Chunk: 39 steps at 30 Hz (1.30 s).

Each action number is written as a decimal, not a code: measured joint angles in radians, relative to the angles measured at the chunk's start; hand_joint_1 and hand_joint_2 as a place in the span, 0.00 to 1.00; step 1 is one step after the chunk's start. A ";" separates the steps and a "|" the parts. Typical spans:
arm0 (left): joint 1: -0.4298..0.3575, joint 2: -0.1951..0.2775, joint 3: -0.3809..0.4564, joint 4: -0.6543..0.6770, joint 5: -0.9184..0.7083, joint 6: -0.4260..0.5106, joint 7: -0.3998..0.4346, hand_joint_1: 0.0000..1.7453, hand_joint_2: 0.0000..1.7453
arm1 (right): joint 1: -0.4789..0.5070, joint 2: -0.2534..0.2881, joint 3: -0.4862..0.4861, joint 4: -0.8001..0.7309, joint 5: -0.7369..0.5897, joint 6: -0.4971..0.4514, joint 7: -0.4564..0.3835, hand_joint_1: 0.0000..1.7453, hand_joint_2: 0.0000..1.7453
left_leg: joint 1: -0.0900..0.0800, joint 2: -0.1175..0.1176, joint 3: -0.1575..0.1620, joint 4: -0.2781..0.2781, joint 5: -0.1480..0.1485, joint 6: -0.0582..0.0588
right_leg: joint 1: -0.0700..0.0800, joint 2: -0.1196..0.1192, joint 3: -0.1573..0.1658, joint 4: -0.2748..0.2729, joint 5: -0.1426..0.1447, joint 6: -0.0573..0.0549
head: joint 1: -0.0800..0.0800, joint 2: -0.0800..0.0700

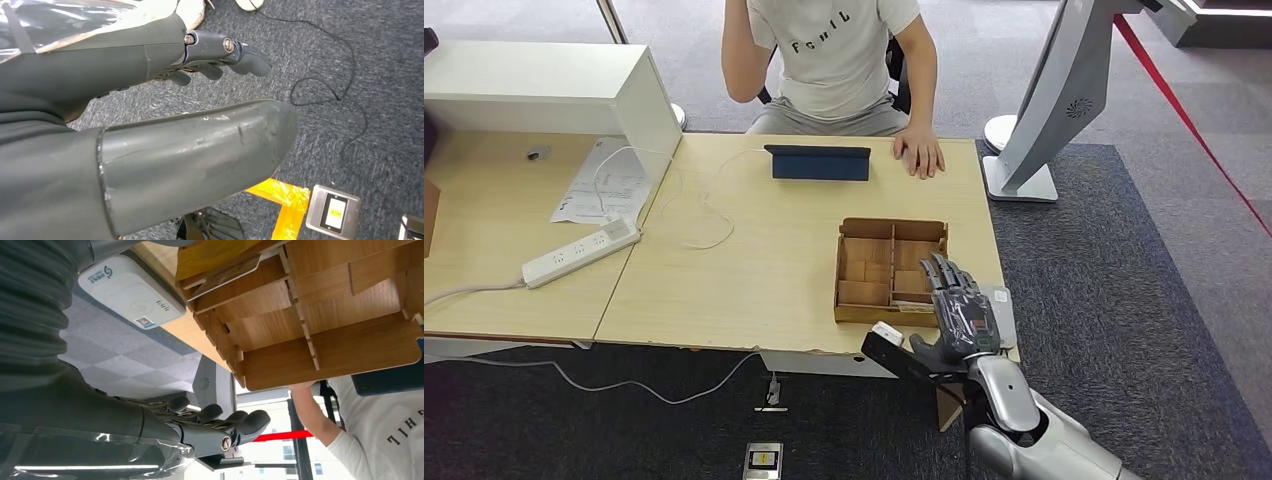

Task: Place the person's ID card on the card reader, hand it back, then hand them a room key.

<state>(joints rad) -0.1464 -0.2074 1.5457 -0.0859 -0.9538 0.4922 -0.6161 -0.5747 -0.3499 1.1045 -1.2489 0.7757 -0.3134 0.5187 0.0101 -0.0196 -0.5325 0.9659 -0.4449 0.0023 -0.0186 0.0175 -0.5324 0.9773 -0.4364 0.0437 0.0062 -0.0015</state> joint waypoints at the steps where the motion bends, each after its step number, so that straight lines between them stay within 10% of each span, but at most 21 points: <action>1: 0.000 0.000 0.000 0.000 0.000 -0.001 -0.002 0.00 0.00 | -0.006 0.004 0.004 0.009 -0.007 0.000 -0.004 0.00 1.00 | 0.000 0.000 0.000 0.000 0.000 0.000 | 0.000 0.000 0.000 0.000 0.000 0.000 | 0.000 0.000; 39: 0.000 -0.006 0.000 0.000 0.041 0.088 0.029 0.00 0.00 | -0.092 0.092 0.125 0.244 -0.112 -0.016 -0.076 0.00 1.00 | 0.000 0.000 0.000 0.000 0.000 0.000 | 0.000 0.000 0.000 0.000 0.000 0.000 | 0.000 0.000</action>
<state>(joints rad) -0.1462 -0.2136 1.5457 -0.0862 -0.9131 0.5801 -0.5869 -0.6669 -0.2583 1.2297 -1.0054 0.6633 -0.3293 0.4430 0.0101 -0.0196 -0.5324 0.9660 -0.4448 0.0023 -0.0186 0.0175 -0.5324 0.9773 -0.4364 0.0437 0.0063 -0.0015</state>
